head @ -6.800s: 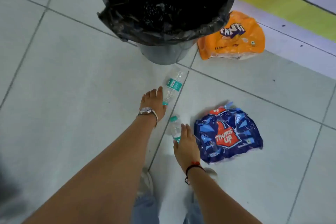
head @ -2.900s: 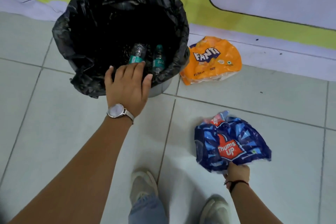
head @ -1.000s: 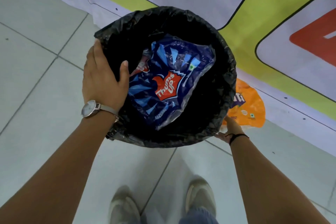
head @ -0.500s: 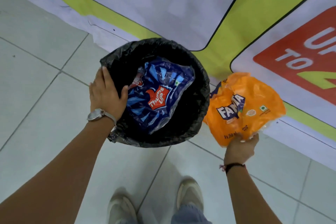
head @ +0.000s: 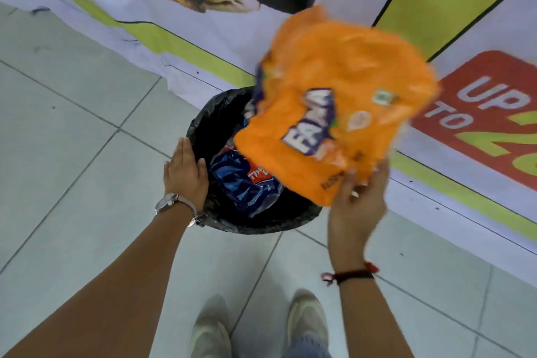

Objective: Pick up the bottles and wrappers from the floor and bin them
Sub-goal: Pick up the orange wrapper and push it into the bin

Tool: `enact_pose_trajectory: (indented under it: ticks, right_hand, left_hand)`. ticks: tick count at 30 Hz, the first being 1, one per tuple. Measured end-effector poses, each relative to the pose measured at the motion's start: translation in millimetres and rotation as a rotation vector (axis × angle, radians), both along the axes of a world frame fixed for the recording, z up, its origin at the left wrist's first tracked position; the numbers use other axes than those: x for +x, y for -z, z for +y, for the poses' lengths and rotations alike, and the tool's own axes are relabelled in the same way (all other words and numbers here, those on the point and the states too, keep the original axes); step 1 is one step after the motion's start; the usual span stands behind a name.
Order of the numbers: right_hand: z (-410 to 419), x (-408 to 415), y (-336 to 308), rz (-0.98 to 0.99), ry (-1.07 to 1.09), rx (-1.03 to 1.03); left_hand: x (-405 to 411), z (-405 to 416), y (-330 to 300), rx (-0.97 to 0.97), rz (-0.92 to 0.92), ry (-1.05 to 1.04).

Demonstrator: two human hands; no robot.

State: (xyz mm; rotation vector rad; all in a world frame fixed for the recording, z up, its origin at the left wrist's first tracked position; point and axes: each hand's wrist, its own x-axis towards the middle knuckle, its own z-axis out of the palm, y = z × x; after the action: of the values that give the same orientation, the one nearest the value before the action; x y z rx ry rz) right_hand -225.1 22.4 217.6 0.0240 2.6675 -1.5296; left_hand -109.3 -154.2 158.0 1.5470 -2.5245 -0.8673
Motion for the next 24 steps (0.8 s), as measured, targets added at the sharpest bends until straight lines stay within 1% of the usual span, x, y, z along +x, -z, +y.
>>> enact_pose_trajectory:
  ticks: [3, 4, 6, 7, 8, 11, 13, 14, 16, 17, 20, 22, 24]
  right_hand:
    - [-24, 7, 13, -0.052, -0.209, 0.254]
    - [-33, 8, 18, -0.072, -0.26, 0.328]
    - [-44, 6, 29, -0.149, -0.345, 0.425]
    - [-48, 4, 33, -0.168, -0.381, 0.48]
    - [-52, 2, 37, -0.139, -0.411, 0.536]
    - [-61, 3, 42, 0.119, -0.493, 0.646]
    - [-66, 1, 45, 0.26, -0.622, 0.694]
    - [-69, -1, 47, 0.289, -0.7, 0.726]
    - [-74, -3, 58, 0.257, -0.839, 0.81]
    - [-75, -4, 65, 0.221, -0.895, 0.86]
    - [-78, -5, 92, 0.095, -1.005, 0.987]
    - [-78, -9, 108, 0.013, -1.056, 1.069]
    - [-80, -15, 120, -0.058, -1.107, 1.13]
  left_hand:
    - [4, 0, -3, 0.16, 0.268, -0.256]
    - [4, 1, -5, 0.216, 0.344, -0.313]
    - [5, 2, -6, 0.26, 0.415, -0.328]
    - [5, 2, -5, 0.245, 0.407, -0.298]
    - [4, 2, -5, 0.204, 0.372, -0.258]
    - [2, 1, -2, -0.029, 0.2, -0.083]
    - [-2, 1, 1, -0.149, 0.085, 0.057]
    - [-5, 1, 2, -0.184, 0.039, 0.129]
    - [-12, 2, 5, -0.244, -0.042, 0.259]
    - [-15, 1, 6, -0.271, -0.08, 0.29]
    - [-17, -5, 12, -0.218, -0.195, 0.244]
    - [-11, -9, 18, -0.186, -0.209, 0.223]
    - [-6, -11, 22, -0.19, -0.199, 0.245]
